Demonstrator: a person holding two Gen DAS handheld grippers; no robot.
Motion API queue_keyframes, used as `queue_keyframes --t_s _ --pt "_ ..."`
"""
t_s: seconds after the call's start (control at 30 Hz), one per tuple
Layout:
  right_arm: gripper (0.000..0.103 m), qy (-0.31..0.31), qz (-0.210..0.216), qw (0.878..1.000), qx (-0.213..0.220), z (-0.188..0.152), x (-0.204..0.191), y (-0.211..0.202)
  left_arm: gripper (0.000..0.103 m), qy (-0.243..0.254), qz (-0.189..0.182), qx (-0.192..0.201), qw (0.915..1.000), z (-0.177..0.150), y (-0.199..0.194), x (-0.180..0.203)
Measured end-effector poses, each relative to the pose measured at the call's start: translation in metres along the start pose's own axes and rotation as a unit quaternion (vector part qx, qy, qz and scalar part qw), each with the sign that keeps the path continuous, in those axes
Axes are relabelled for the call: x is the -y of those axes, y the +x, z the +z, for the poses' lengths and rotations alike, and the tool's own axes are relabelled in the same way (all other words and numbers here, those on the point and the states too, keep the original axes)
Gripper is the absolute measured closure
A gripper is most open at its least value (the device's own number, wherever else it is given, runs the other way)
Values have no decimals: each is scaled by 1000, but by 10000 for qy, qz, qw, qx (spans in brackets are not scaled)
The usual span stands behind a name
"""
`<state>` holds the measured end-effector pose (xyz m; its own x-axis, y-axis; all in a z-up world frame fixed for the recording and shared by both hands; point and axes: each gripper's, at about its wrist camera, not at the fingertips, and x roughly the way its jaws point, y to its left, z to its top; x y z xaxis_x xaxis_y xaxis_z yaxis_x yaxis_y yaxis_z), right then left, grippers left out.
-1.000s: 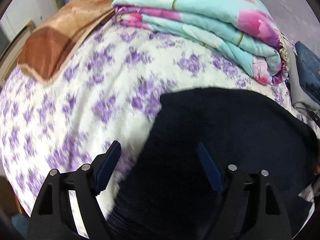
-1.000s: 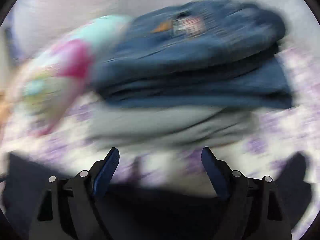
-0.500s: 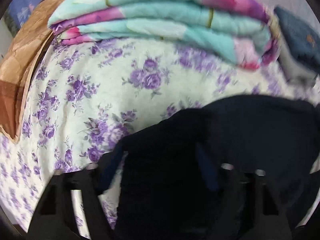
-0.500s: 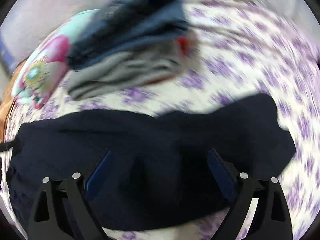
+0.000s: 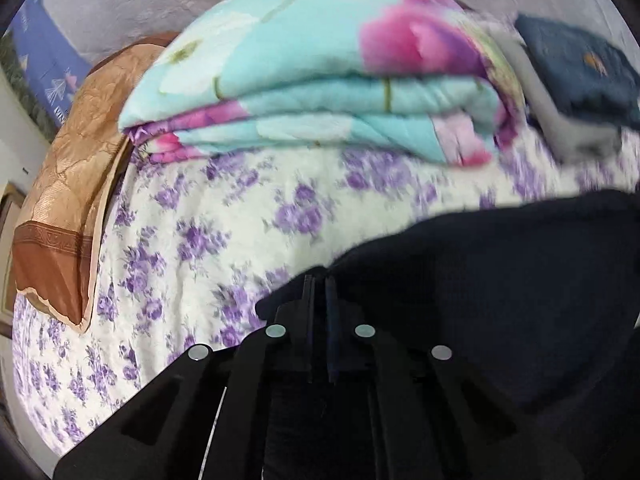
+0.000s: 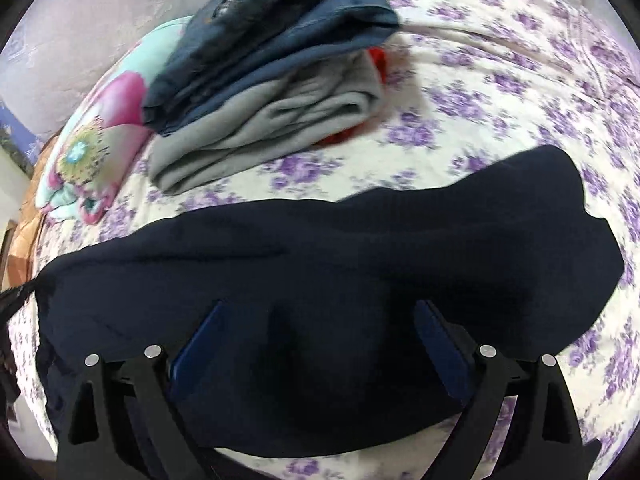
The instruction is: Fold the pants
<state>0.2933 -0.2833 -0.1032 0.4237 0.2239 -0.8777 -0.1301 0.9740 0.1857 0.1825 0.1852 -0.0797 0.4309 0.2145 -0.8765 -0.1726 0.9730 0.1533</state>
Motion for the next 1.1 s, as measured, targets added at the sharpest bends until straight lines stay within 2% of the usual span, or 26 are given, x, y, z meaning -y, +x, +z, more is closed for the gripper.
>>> queue_keyframes --t_s 0.1,0.13,0.17,0.2,0.23,0.3,0.33,0.37,0.47,0.53,0.57,0.63,0.8,0.83,0.9,0.97,1.03,1.07,1.1 --pt "8 23 -28 10000 2 1 5 -1 98 -51 107 227 9997 7 -5 0" --pt "8 95 -46 9999 -47 2 9 1 96 -145 186 178 9996 5 4 -2" --pt "8 252 -87 9995 -175 3 18 5 94 -204 282 -7 9994 2 15 -5" --pt "8 397 -132 9989 -229 4 26 6 92 -205 223 -423 9986 -3 32 -4" --pt "8 566 -158 9981 -197 6 36 3 89 -204 201 -525 9982 -6 37 -3" --pt "8 944 -252 9952 92 12 63 -9 75 -350 224 -339 9986 -8 27 -5" --pt "8 1111 -462 9925 229 17 79 -16 53 -494 54 -330 9982 -7 21 -9" --pt "8 1274 -713 9887 333 23 98 -20 39 -635 -74 -310 9975 -8 14 -13" --pt "8 1782 -1181 9755 521 34 147 -28 37 -856 13 -171 9962 -12 0 -23" --pt "8 2099 -1399 9664 491 41 181 -27 37 -1083 -104 -178 9939 -16 -7 -30" --pt "8 2199 -1375 9647 448 46 193 -25 37 -1182 -127 -175 9928 -17 -9 -32" --pt "8 2212 -1086 9683 401 57 202 -22 37 -1453 -283 -154 9889 -24 -18 -34" --pt "7 1716 -1111 9780 424 91 190 -8 35 -1885 -610 -135 9801 -39 -26 -30" --pt "7 1615 -1120 9800 314 97 190 0 33 -1923 -662 -152 9790 -41 -27 -26" --pt "10 1402 -1291 9814 -210 107 188 28 33 -1932 -722 -195 9783 -45 -25 -18" --pt "27 1322 -1238 9817 -590 104 187 46 33 -1890 -719 -291 9789 -48 -21 -10" --pt "73 1393 -1018 9843 -385 103 185 36 32 -1895 -681 -332 9790 -52 -19 -6" --pt "91 1548 -693 9850 -309 103 187 28 32 -1906 -684 -346 9787 -53 -18 -6" --pt "95 1803 -566 9820 -28 102 192 11 32 -1923 -698 -352 9782 -54 -17 -5"
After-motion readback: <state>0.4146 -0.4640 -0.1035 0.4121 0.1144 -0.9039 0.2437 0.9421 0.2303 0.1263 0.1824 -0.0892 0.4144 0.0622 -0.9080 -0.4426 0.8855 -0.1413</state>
